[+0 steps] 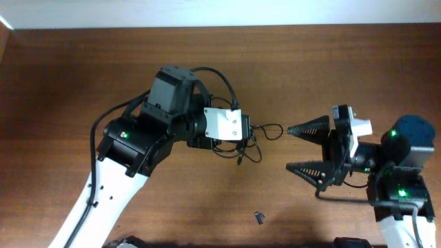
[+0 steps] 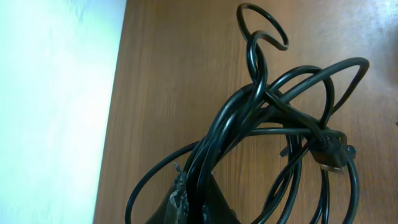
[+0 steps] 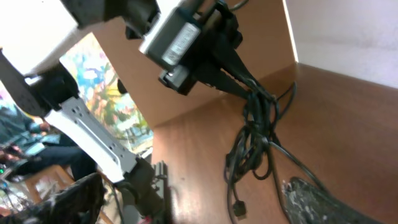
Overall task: Untangle cables
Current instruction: 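Move the right gripper toward the hanging cables and grasp a strand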
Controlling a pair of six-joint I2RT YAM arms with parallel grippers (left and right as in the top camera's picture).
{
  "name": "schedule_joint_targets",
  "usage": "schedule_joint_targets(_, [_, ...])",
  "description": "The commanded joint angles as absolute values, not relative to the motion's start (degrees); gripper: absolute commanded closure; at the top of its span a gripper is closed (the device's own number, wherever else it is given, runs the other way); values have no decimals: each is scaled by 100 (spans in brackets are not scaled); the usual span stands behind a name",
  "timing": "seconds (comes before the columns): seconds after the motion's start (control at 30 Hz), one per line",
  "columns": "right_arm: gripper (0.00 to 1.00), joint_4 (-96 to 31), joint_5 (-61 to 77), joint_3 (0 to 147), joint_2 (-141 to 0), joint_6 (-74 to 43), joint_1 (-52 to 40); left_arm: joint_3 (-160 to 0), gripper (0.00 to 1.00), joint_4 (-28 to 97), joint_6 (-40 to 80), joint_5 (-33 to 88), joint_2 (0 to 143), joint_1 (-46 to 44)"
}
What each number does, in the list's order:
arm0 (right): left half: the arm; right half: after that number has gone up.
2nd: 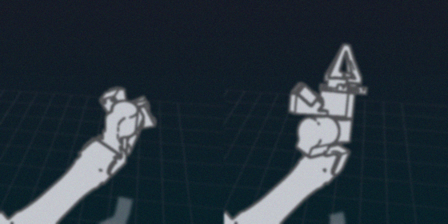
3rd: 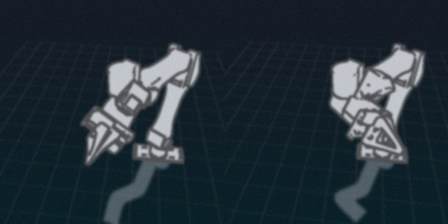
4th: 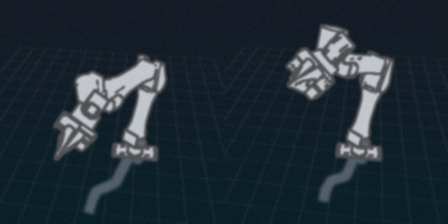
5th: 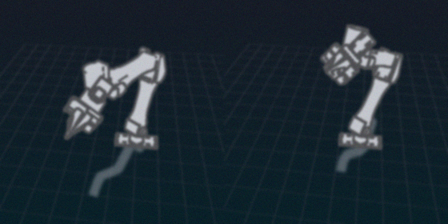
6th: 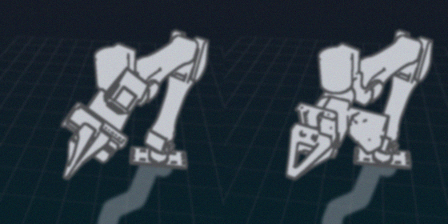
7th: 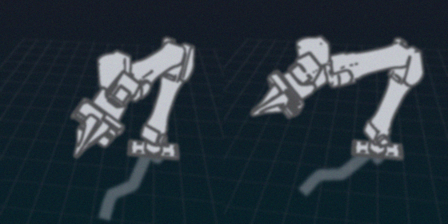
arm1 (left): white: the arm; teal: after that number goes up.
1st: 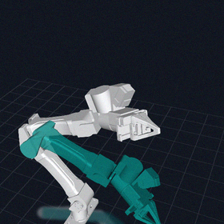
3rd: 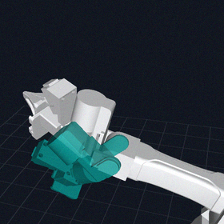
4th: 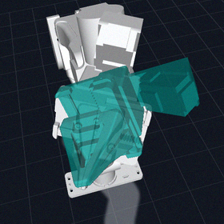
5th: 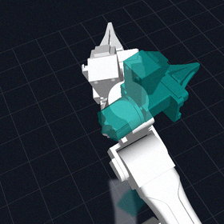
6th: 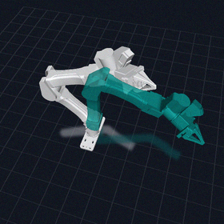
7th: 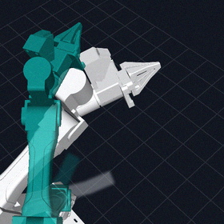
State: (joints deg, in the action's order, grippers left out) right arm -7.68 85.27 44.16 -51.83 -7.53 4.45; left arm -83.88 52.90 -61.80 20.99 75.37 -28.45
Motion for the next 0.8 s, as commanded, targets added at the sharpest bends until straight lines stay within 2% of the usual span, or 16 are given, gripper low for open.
schedule_joint_targets(0.0, [14, -742, 8549, 4515, -5393, -845, 414, -8447, 100, 5262, -6657, 2779, 7526, -2840])
schedule_joint_targets(0.2, [14, -703, 7964, 4515, -5599, -845, 412, -8447, 100, 5201, -6740, 3109, 7894, -2871])
schedule_joint_targets(0.63, [14, -843, 7878, 4512, -5981, -845, 401, -8447, 100, 4674, -6724, 3022, 8206, -3675])
schedule_joint_targets(0.77, [14, -882, 7592, 4512, -6158, -843, -14, -8449, 100, 4405, -6235, 2827, 8206, -3675])
